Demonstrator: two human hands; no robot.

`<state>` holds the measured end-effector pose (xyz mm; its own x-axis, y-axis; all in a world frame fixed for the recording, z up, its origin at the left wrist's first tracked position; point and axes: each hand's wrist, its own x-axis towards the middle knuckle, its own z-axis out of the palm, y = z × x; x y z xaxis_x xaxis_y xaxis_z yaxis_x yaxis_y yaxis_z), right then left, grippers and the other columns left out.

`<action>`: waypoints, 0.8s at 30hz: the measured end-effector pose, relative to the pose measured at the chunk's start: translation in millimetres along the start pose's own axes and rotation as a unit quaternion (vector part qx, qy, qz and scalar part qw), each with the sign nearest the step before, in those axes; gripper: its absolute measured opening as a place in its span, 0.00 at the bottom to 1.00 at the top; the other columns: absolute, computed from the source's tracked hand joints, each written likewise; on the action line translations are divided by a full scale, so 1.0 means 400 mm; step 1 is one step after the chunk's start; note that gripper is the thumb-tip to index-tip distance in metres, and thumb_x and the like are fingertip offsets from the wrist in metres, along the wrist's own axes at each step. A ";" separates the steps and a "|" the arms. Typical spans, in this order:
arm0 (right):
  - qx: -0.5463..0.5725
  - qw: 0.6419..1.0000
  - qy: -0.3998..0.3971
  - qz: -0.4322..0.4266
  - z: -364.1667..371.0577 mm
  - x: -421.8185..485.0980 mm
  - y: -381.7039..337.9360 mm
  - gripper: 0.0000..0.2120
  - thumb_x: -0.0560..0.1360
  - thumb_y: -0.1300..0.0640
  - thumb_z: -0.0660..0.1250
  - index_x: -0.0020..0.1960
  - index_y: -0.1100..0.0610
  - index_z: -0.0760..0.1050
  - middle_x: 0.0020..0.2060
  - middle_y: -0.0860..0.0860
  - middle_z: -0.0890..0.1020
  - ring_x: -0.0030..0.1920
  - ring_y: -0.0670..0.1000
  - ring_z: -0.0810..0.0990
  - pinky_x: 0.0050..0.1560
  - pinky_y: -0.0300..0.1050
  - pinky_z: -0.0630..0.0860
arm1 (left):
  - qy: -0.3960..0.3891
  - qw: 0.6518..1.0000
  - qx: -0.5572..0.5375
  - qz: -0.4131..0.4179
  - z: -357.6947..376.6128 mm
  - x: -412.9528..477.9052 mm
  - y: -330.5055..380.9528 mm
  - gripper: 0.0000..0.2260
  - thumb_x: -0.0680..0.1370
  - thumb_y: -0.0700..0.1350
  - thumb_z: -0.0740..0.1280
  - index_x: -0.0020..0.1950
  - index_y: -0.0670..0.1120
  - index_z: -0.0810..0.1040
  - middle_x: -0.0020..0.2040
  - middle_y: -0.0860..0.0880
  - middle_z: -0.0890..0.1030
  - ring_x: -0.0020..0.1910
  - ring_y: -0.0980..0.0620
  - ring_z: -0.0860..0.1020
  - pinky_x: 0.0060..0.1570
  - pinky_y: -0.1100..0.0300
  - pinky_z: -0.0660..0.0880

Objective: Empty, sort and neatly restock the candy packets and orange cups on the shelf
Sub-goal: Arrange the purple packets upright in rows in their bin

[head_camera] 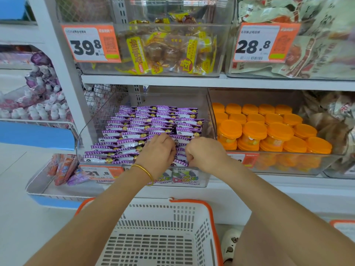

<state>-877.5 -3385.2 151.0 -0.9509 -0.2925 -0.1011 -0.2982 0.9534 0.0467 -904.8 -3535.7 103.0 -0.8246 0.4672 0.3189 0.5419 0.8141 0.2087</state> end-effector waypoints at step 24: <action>0.093 0.963 0.118 0.225 -0.007 0.276 0.047 0.10 0.75 0.68 0.62 0.55 0.61 0.76 0.54 0.59 0.79 0.57 0.58 0.77 0.53 0.50 0.75 | -0.234 0.960 0.102 -0.112 -0.033 0.128 -0.136 0.25 0.82 0.57 0.40 0.77 0.51 0.40 0.77 0.50 0.38 0.76 0.54 0.39 0.74 0.51 0.40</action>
<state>-988.3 -3399.6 143.6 -0.9792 0.1650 0.1179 0.1470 0.9781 -0.1475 -974.5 -3560.6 120.0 -0.9254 0.3374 -0.1724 0.3385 0.9407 0.0236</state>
